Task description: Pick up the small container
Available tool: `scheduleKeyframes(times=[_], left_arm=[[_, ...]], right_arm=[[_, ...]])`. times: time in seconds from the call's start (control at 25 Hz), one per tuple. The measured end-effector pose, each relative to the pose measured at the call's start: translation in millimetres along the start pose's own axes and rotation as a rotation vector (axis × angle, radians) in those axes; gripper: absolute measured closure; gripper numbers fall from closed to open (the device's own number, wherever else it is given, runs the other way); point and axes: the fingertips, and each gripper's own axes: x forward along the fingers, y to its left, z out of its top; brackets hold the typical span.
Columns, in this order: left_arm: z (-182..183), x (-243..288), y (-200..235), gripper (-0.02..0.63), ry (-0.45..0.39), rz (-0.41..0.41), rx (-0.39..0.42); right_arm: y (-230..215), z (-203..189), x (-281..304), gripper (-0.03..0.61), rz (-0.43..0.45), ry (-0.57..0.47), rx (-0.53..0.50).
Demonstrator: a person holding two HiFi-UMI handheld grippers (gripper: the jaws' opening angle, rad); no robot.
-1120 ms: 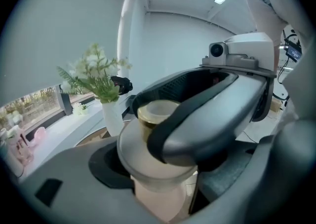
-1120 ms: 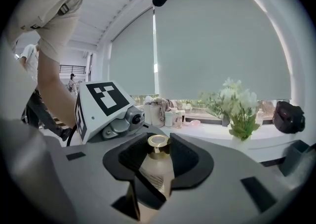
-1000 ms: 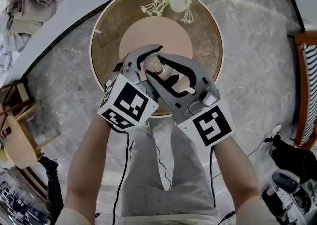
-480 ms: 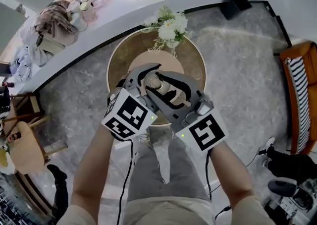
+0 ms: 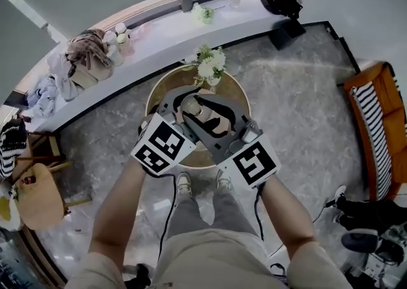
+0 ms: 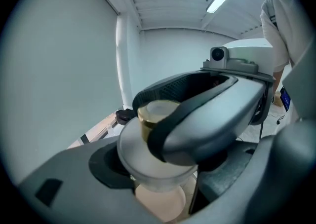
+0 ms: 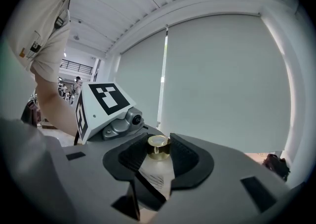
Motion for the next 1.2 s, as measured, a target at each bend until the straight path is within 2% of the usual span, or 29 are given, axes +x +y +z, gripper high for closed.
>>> scheduleKeyframes(times=[0.32, 0.6, 0.76, 1.2], left_arm=[[65, -41, -8, 0.268, -0.001, 0.025, 0.042], [99, -74, -25, 0.268, 0.008, 0.051, 0.055], [102, -84, -35, 0.268, -0.010, 0.063, 0.058], [88, -94, -63, 0.268, -0.012, 0.068, 0.018]], right_arm=[[5, 74, -24, 0.440, -0.005, -0.042, -0.031], [22, 119, -46, 0.440, 0.017, -0.077, -0.019], [35, 125, -53, 0.440, 0.029, -0.075, -0.051], [63, 117, -66, 0.440, 0.069, -0.053, -0.026]])
